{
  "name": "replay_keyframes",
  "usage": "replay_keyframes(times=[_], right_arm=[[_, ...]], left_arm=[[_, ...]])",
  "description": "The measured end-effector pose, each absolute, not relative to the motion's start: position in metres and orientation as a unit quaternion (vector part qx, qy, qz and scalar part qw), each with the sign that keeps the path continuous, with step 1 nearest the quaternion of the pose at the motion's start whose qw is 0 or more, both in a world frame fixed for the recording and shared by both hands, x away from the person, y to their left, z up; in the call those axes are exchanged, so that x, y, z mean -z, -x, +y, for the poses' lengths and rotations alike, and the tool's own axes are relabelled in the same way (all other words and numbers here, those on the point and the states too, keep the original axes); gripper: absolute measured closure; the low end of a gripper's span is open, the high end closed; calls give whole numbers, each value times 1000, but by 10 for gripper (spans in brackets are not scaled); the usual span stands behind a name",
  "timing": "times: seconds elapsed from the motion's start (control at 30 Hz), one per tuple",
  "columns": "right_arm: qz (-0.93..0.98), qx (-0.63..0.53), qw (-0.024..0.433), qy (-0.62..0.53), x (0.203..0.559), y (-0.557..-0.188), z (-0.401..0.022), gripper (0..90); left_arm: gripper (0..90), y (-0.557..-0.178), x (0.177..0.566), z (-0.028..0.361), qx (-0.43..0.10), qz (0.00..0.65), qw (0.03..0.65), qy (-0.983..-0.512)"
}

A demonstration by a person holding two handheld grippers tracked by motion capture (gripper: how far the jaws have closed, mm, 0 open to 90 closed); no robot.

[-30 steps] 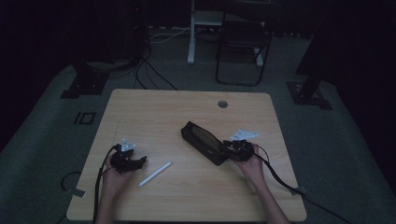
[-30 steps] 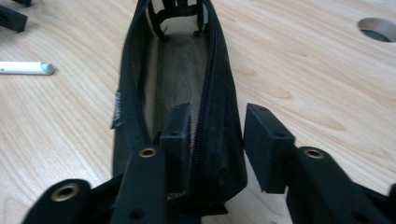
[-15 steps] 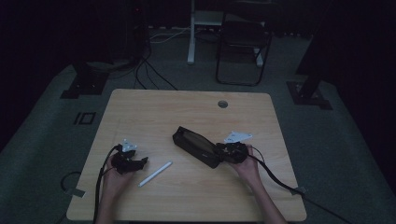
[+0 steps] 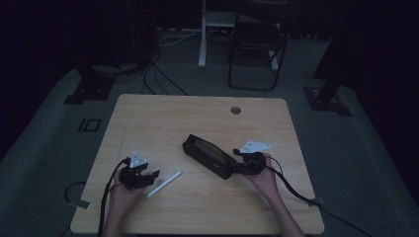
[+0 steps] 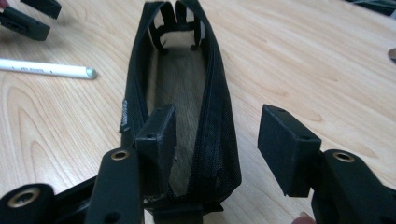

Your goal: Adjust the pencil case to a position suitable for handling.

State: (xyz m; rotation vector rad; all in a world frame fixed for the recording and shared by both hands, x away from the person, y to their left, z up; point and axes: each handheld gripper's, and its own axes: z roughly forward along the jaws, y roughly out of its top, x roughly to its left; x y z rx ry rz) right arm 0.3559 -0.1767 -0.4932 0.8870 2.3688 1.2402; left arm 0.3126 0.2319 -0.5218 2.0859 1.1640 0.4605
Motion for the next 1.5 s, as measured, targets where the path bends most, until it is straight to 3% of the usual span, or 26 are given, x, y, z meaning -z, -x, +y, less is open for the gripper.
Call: replay_keyframes(times=[0.37, 0.93, 1.5], right_arm=[[808, -458, 180, -325, 483, -337, -197, 464], [795, -437, 190, -375, 508, -311, -249, 463], [795, -432, 193, -379, 513, -311, -251, 462]], left_arm=[[406, -291, 522, 224, -170, 429, 351, -814], [396, -279, 529, 219, -159, 404, 336, -836], [415, -279, 536, 211, -143, 385, 313, -856]])
